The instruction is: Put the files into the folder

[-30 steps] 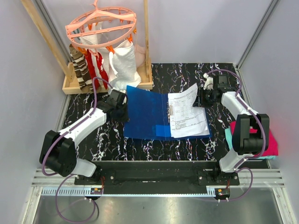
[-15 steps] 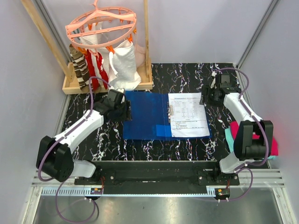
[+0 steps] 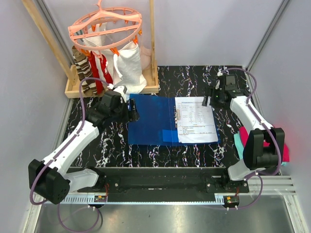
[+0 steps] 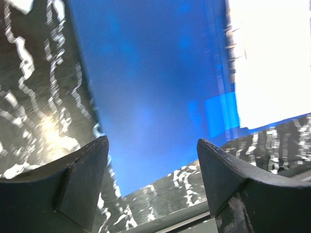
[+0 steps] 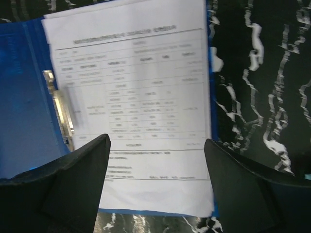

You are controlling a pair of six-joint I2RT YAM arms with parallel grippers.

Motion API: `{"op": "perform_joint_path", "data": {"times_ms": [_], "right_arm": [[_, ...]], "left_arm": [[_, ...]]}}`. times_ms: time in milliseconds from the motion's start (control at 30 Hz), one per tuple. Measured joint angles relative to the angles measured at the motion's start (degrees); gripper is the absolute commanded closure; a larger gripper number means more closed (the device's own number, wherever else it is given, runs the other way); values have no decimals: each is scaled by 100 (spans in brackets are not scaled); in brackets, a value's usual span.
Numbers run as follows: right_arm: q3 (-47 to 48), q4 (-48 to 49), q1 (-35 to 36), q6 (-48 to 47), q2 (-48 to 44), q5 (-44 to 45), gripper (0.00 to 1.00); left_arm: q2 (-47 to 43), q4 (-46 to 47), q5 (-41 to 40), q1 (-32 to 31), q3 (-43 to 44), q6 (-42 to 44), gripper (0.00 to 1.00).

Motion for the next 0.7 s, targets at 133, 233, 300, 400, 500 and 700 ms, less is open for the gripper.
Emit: {"op": "perform_joint_path", "data": {"times_ms": [133,233,300,400,500,700], "right_arm": [[-96,382,372,334,61,-376,15],[-227,678,553,629,131,-581,25],[-229,835,638,791,260,-691,34],[-72,992,769,1003,667,-796,38],[260,1071,979,1150,1196,-704,39],[1211,933,1552,1259,2002,-103,38]], "left_arm": [[2,291,437,-2,33,-138,23],[92,660,909,-44,33,-354,24],[238,872,1099,-105,35,-470,24],[560,1064,1285,-238,33,-605,24],[654,1115,1355,-317,-15,-651,23],[271,852,894,-313,-164,-586,9]]}}
